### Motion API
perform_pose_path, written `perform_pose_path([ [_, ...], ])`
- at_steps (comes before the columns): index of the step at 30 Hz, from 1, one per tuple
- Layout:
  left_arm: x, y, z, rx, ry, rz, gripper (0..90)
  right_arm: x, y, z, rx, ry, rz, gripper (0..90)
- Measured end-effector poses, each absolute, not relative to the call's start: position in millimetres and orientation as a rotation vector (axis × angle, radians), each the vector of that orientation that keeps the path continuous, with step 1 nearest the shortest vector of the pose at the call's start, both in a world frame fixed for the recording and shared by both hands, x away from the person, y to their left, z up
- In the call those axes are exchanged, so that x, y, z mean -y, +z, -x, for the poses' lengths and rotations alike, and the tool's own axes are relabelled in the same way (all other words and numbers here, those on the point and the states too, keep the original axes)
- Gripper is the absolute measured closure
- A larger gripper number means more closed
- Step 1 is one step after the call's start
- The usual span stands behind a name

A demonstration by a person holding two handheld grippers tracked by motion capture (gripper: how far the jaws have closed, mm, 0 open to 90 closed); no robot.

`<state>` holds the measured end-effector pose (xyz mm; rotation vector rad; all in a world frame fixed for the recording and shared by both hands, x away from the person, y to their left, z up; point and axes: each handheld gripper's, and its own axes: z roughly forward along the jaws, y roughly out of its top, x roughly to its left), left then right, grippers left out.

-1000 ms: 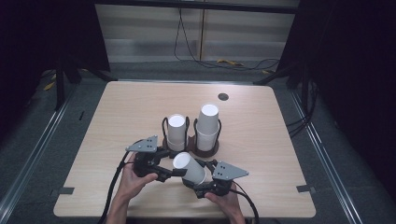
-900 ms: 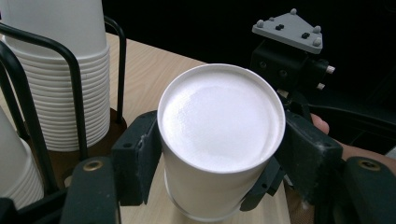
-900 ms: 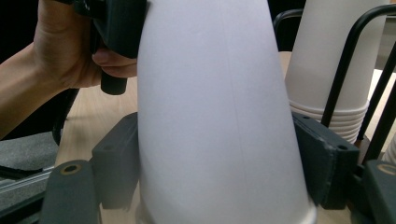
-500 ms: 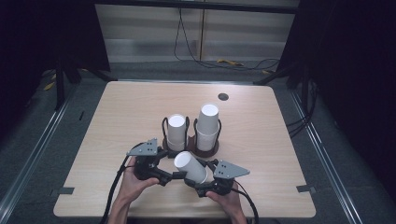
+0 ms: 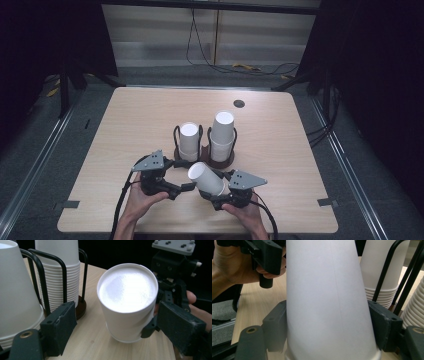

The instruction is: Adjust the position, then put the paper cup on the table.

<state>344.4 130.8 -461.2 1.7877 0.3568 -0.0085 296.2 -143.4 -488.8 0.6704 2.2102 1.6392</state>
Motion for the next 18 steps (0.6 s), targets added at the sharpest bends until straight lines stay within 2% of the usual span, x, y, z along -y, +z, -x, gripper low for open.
perform_pose_path([
  [10, -132.6, -462.5, -344.5, -0.354, 0.002, -1.827, 15.8, 145.6, -484.6, -298.5, -2.27, 1.588, -0.657, 25.8],
  [18, -134.3, -460.1, -343.5, -0.363, 0.092, -1.842, 16.8, 146.6, -482.3, -300.6, -2.303, 1.547, -0.653, 25.8],
])
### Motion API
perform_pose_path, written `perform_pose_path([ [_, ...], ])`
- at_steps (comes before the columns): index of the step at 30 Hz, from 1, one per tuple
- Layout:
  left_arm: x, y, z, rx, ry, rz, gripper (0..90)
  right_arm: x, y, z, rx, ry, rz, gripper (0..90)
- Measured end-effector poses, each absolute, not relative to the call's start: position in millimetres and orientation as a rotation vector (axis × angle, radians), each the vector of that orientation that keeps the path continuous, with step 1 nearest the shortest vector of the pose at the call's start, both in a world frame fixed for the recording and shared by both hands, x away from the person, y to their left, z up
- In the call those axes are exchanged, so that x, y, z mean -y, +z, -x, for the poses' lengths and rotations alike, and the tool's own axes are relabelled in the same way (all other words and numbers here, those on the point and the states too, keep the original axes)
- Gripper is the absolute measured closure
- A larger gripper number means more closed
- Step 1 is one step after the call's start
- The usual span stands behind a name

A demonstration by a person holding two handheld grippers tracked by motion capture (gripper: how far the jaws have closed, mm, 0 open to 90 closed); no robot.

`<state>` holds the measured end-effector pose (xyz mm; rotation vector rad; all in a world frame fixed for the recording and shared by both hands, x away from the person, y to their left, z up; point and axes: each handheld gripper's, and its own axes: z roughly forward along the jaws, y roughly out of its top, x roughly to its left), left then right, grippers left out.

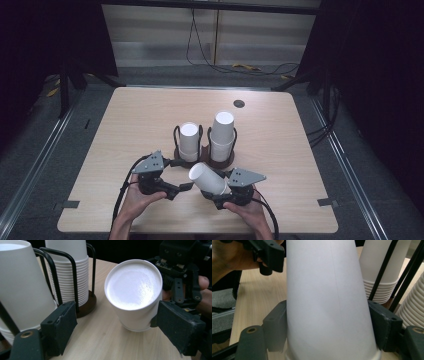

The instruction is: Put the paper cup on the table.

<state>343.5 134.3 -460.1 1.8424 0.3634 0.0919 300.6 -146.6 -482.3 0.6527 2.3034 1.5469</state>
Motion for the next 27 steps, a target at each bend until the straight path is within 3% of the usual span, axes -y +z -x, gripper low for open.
perform_pose_path([
  [9, -143.4, -457.7, -347.5, -0.378, 0.08, -1.813, 21.3, 144.4, -475.7, -306.0, -2.34, 1.497, -0.646, 25.7],
  [12, -146.8, -456.6, -347.9, -0.374, 0.067, -1.793, 29.3, 144.4, -474.1, -307.3, -2.357, 1.463, -0.654, 25.9],
  [18, -144.5, -457.0, -346.5, -0.356, 0.051, -1.819, 21.1, 143.0, -470.0, -308.1, -2.391, 1.422, -0.632, 25.9],
  [27, -133.6, -459.3, -348.1, -0.327, 0.033, -1.91, 20.5, 142.7, -465.9, -310.5, -2.458, 1.356, -0.594, 26.1],
])
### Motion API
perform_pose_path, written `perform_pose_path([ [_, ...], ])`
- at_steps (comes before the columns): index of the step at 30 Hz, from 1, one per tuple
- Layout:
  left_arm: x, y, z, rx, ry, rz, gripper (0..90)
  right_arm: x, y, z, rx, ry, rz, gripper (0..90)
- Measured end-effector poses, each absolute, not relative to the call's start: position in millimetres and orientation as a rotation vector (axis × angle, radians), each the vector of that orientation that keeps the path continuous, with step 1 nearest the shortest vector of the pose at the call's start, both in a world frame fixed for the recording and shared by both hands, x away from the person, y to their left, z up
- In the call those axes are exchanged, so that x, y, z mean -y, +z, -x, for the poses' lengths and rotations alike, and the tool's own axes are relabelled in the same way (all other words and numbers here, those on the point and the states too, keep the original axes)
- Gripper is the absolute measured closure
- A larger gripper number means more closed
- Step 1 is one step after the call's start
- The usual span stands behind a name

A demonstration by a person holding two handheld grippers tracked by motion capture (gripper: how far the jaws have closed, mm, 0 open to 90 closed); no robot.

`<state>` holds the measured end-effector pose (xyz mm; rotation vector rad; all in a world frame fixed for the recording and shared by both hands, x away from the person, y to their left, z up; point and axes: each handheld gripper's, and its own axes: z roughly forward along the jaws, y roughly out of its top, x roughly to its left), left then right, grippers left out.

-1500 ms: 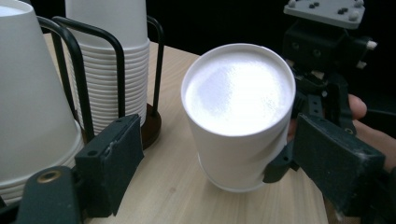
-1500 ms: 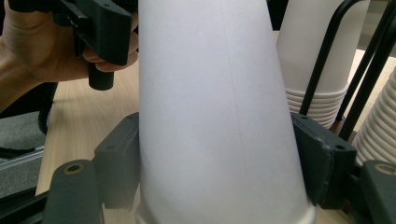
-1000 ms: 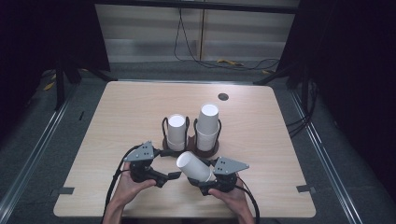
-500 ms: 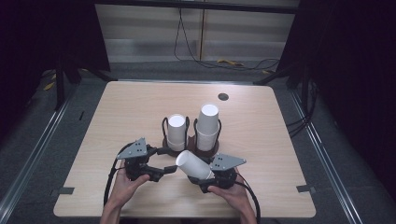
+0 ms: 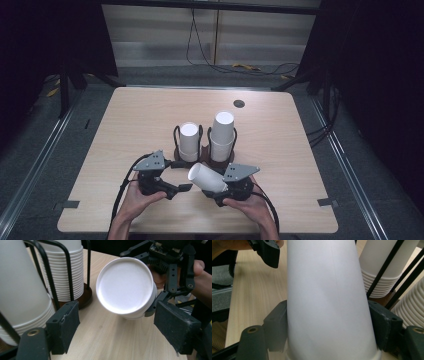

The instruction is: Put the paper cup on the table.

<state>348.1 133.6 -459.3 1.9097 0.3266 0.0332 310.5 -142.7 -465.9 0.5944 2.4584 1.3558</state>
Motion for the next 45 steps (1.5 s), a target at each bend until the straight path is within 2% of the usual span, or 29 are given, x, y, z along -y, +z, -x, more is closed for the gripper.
perform_pose_path([
  [24, -126.1, -446.9, -351.7, -0.245, 0.023, -2.052, 17.6, 131.1, -451.5, -317.3, -2.599, 1.159, -0.479, 26.2],
  [27, -124.1, -446.2, -351.8, -0.223, 0.023, -2.071, 22.0, 129.7, -450.4, -318.5, -2.614, 1.137, -0.471, 26.1],
  [30, -121.7, -448.6, -353.6, -0.244, 0.025, -2.1, 18.9, 127.7, -449.3, -320.3, -2.63, 1.106, -0.462, 26.1],
  [45, -117.0, -440.2, -355.2, -0.223, 0.028, -2.173, 16.9, 119.4, -443.0, -327.6, -2.71, 0.951, -0.384, 26.6],
])
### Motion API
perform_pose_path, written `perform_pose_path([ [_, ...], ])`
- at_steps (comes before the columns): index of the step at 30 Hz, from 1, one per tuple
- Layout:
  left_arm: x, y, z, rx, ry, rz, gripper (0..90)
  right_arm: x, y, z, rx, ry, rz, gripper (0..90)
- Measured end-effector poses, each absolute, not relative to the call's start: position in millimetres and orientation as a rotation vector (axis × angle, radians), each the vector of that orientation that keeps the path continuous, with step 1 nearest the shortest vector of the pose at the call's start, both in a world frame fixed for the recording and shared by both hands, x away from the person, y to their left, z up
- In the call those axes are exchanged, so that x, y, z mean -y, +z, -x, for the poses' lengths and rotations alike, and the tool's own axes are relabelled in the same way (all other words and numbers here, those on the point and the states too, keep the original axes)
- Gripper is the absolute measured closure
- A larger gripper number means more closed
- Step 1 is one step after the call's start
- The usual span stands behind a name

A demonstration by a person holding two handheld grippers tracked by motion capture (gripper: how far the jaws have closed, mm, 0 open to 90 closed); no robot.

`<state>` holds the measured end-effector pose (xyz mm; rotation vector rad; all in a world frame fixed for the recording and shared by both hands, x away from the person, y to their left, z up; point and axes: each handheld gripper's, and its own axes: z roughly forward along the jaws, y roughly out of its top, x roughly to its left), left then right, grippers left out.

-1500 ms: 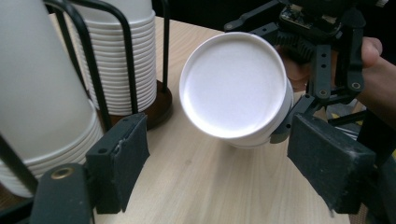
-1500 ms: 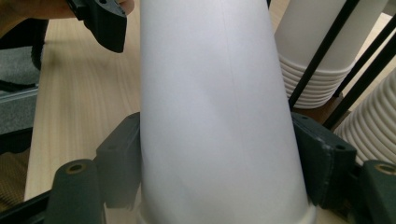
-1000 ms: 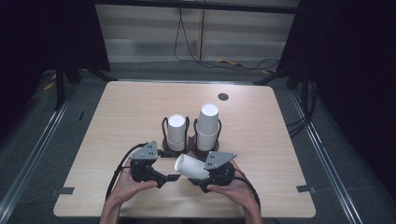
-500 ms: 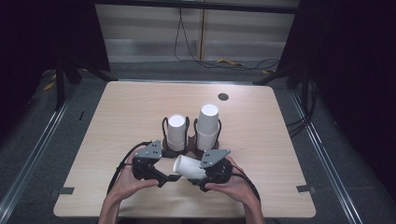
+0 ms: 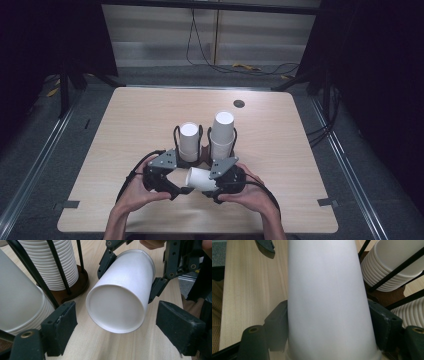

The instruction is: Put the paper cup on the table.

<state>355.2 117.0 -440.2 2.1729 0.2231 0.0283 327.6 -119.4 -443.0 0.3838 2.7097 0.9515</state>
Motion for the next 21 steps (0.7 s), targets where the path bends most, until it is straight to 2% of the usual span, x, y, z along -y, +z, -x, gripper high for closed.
perform_pose_path([
  [12, -111.5, -447.0, -359.4, -0.201, -0.027, -2.243, 21.5, 108.9, -437.1, -331.9, -2.767, 0.835, -0.305, 26.8],
  [21, -105.1, -447.1, -364.7, -0.202, -0.07, -2.301, 20.2, 102.9, -434.7, -334.0, -2.791, 0.788, -0.267, 27.0],
])
